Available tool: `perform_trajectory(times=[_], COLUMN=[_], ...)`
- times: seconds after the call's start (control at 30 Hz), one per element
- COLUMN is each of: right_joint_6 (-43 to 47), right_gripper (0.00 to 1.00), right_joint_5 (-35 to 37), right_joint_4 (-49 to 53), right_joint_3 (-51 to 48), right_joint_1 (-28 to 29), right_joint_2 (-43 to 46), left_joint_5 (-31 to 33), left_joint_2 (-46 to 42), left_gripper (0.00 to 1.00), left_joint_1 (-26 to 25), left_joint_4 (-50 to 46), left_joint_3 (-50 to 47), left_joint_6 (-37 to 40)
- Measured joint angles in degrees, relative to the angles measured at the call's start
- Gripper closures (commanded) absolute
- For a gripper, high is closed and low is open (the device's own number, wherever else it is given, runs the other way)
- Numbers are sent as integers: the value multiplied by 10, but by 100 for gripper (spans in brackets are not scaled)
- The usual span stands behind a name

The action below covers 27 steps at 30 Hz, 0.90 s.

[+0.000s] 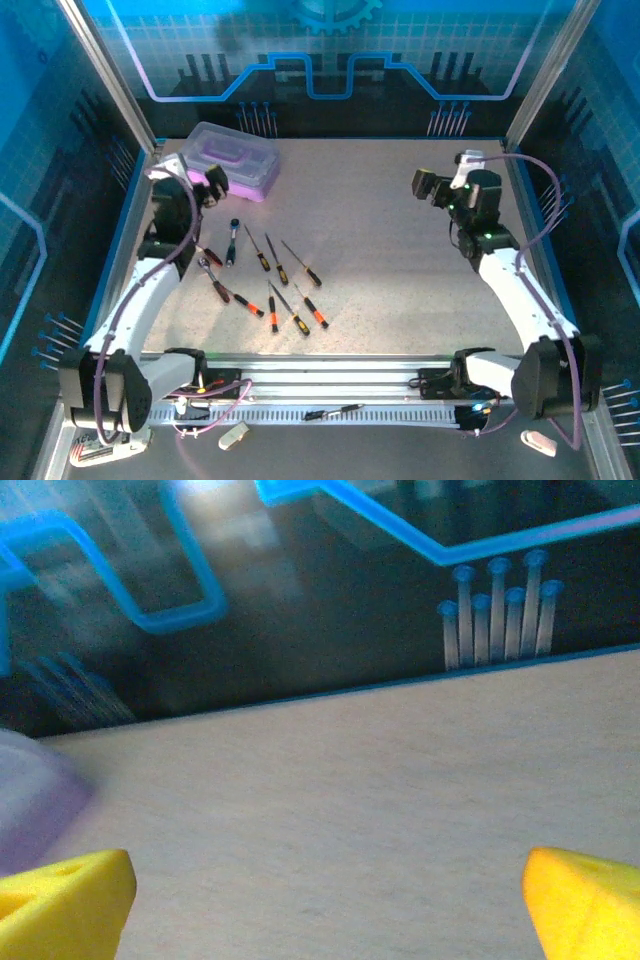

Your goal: Pack the tool kit

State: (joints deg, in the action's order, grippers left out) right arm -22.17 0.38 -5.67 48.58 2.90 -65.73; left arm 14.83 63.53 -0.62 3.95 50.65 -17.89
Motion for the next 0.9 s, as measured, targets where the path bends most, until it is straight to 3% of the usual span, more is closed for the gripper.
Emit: perform_trajectory(times=[0.1,0.2,0.3,0.4,0.53,0.9], right_joint_6=[-90,-116,-120,-119,-104,-82], right_gripper=[6,14,17,14,12,11], right_joint_5=[-97,-140,-163,-171,-171,-169], right_joint_4=[-55,-6,48,83,132,214], right_joint_3=[-89,-98,-80,-49,4,37], right_joint_1=[-64,-74,-67,-61,-45,-33], right_joint_2=[21,-24,-44,-49,-57,-63], left_joint_5=[-32,-62,-68,-74,-92,-135], left_joint_2=[-28,-10,83,209,353,588], left_gripper=[1,1,2,5,3,3], left_joint_1=[18,41,50,53,61,75], left_joint_4=[-12,-33,-112,-202,-293,-419], left_joint_3=[6,10,80,203,352,607], left_joint_6=[-74,-118,-133,-138,-150,-167])
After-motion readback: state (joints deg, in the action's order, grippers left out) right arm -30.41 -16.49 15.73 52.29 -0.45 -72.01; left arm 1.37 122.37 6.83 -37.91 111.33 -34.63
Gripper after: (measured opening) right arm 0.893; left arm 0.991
